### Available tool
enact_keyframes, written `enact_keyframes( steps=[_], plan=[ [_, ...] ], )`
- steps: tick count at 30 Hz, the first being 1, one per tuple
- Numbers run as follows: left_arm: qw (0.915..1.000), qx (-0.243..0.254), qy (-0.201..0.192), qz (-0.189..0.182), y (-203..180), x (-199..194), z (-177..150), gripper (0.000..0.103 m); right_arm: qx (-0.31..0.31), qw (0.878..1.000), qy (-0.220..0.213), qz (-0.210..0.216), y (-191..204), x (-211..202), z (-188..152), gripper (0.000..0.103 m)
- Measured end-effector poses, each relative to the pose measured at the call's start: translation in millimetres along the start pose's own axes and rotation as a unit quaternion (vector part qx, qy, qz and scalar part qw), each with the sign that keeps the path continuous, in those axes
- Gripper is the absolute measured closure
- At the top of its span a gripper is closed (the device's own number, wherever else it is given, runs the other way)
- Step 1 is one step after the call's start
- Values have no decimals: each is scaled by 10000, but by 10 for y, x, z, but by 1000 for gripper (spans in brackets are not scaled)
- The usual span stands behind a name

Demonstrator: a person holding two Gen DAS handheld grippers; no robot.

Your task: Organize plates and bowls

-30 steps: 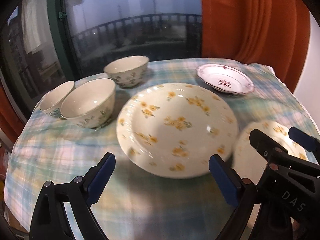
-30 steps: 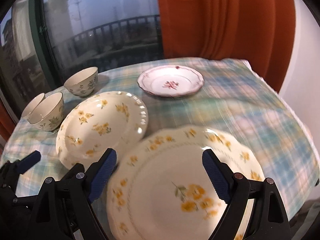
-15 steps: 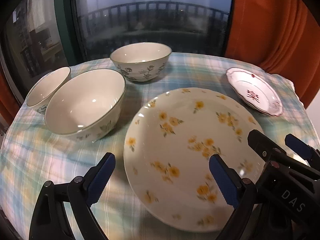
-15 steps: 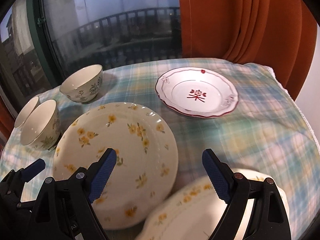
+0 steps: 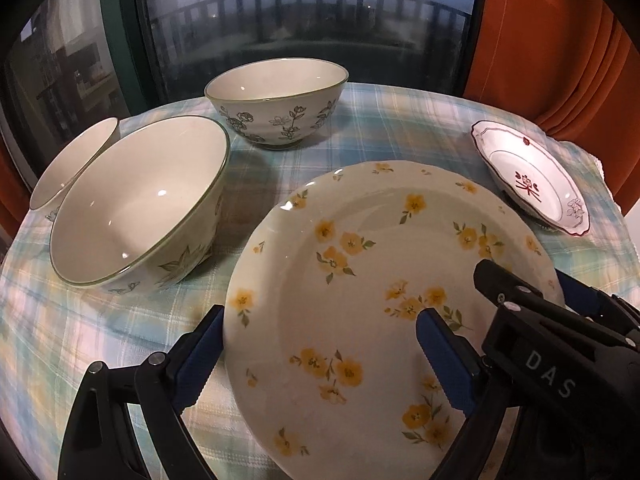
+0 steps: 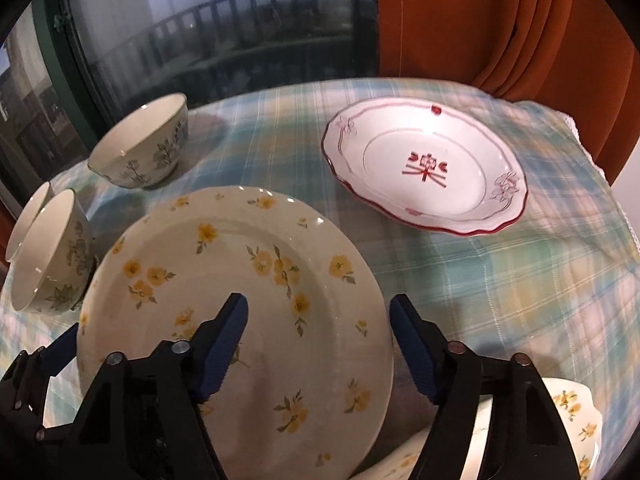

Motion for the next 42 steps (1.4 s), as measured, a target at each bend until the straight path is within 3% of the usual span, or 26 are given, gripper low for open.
enact_keyframes(
  steps=[4,14,25,31,42],
  plan=[
    [10000,44,-18,31,-8,17,11,11,27,9998,211,63,7,97,-23,34],
    [9997,-68,-48,214,102,64,75,14,3,9997,210,85,73,73,-17,36],
    [9996,-232,132,-10,167,188,100,18,-384,9991,191,55,138,184,98,37],
    [9996,-233,161,50,138,184,104,19,-396,9990,202,-24,136,179,109,37],
    [9997,-178,-159,35,158,-107,123,21,-363,9993,107,30,159,-43,126,38]
  ],
)
Point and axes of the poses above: each gripper's, at about its wrist camera, not at the fingertips, and x roughly the way its jaws point, y to its left, z to its top, the point moved 6 cm from there along x, roughly the way its jaws point, and after that the axes turned 14 degrees about -x, right-handed, at the moved point
